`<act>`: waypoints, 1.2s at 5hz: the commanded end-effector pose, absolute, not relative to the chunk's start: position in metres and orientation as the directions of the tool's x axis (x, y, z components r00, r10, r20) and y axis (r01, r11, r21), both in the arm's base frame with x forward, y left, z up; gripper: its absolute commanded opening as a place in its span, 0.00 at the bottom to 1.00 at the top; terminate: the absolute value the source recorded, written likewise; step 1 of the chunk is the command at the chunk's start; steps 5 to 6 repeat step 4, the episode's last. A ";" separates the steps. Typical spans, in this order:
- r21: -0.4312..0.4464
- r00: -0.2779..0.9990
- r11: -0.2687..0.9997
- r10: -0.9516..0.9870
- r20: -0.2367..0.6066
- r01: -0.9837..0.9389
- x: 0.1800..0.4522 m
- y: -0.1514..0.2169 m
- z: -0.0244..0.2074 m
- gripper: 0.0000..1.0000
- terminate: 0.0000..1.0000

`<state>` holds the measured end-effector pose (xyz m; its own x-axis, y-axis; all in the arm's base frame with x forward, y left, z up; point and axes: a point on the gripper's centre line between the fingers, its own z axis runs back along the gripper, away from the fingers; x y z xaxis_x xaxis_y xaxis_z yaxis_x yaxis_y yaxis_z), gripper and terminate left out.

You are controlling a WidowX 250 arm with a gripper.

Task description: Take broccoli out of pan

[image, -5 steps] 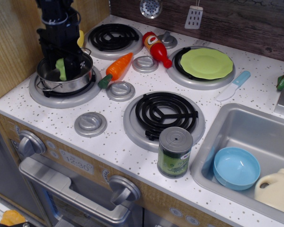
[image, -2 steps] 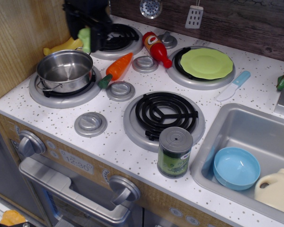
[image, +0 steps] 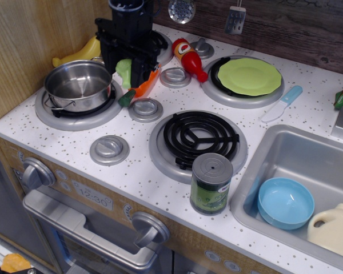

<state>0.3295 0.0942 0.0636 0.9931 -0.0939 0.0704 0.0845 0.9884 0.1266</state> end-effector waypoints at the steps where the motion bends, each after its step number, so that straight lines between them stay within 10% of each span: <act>1: 0.088 0.981 0.994 -0.084 0.176 0.069 0.330 0.094 0.068 1.00 0.00; 3: 0.088 0.981 0.994 -0.084 0.176 0.069 0.330 0.094 0.068 1.00 0.00; 4: 0.088 0.981 0.994 -0.084 0.176 0.069 0.330 0.094 0.068 1.00 1.00; 6: 0.088 0.981 0.994 -0.084 0.176 0.069 0.330 0.094 0.068 1.00 1.00</act>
